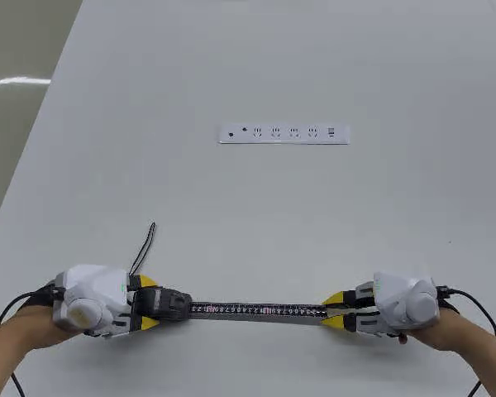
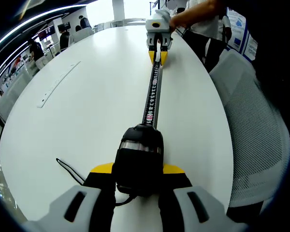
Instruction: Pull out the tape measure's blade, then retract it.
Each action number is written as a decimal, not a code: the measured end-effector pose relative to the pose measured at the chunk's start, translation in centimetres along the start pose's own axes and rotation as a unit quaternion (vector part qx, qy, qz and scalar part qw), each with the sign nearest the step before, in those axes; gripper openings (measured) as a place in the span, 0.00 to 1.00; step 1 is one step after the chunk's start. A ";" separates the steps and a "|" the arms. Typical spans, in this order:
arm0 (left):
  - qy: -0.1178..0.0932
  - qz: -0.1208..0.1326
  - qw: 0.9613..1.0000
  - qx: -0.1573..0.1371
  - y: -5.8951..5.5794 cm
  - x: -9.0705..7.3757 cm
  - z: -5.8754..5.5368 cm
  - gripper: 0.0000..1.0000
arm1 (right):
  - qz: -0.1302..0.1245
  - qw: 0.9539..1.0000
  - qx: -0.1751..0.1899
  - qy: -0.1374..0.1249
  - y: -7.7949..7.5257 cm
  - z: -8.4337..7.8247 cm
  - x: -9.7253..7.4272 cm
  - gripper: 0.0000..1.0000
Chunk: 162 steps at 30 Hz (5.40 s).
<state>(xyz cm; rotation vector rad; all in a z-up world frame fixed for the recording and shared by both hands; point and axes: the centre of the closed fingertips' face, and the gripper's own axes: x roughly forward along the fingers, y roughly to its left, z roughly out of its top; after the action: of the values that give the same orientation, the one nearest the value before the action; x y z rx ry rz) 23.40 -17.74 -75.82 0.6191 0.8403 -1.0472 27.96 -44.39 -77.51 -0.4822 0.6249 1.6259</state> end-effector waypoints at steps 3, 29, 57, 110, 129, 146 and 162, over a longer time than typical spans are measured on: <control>0.001 -0.001 1.000 0.001 0.0 0.1 0.0 0.30 | 0.000 1.000 0.000 0.002 -0.1 -0.2 -0.1 0.10; 0.003 0.000 1.000 0.001 0.0 0.3 0.2 0.31 | -0.016 1.000 -0.010 0.024 -0.6 -1.2 0.2 0.11; 0.010 0.008 1.000 0.028 0.2 0.2 0.3 0.34 | -0.040 0.997 -0.013 0.062 -0.1 -0.8 0.6 0.27; -0.144 0.160 0.951 -0.223 -1.5 -6.5 2.0 0.99 | -0.226 0.966 0.128 0.005 3.1 3.7 -3.8 0.85; -0.154 0.191 0.936 -0.251 -4.3 -7.4 1.8 0.99 | -0.276 0.949 0.146 -0.030 5.2 5.9 -4.3 0.92; -0.145 0.225 0.925 -0.271 -6.0 -7.7 2.1 0.99 | -0.307 0.935 0.174 -0.043 7.2 5.5 -4.9 0.93; -0.143 0.271 0.899 -0.314 -7.1 -7.7 1.5 0.99 | -0.323 0.924 0.195 -0.057 8.4 6.2 -4.5 0.93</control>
<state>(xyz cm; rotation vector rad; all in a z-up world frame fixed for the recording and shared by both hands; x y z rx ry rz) 15.38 -17.85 -68.94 0.1166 0.6366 -0.3043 20.55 -44.55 -68.93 -0.2545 0.6006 0.8659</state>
